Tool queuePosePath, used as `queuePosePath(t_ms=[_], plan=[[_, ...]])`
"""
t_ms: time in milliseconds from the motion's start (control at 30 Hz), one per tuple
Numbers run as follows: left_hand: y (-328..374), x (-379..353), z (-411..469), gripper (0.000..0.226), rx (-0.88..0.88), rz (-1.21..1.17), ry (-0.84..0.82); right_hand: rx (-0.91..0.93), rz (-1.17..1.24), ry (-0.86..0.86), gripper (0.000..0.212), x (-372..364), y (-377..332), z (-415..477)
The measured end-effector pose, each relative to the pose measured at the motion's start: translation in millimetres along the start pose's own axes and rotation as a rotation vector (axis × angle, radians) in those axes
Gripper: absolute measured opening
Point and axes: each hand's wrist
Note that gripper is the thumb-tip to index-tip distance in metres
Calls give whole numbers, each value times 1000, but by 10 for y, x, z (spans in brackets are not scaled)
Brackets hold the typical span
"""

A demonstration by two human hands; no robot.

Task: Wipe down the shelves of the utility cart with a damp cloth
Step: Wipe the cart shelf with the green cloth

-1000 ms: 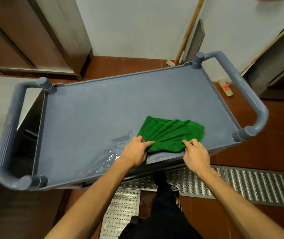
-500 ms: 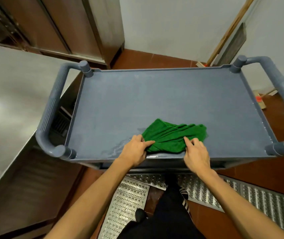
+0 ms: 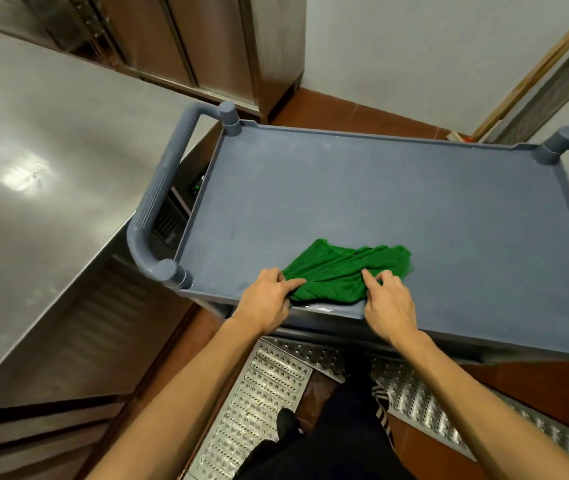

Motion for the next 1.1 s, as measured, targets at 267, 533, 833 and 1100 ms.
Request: queuePosePath(t_ms=[267, 533, 833, 1100], plan=[[-279, 25, -194, 57, 60, -66, 59, 81, -49, -33, 61, -9, -324, 172], [-571, 95, -344, 57, 119, -79, 76, 179, -42, -44, 58, -42, -636, 275], [-870, 165, -598, 57, 209, -76, 118, 280, -48, -67, 56, -116, -1035, 320], [-1128, 212, -871, 57, 297, -61, 149, 375, -42, -123, 49, -185, -1396, 303]])
Point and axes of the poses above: each hand's wrist, its own z-axis towards the middle knuckle, its own x-axis out of the back of the hand, y = z × x, and after that the axes turned 11 degrees about -y, right-handed
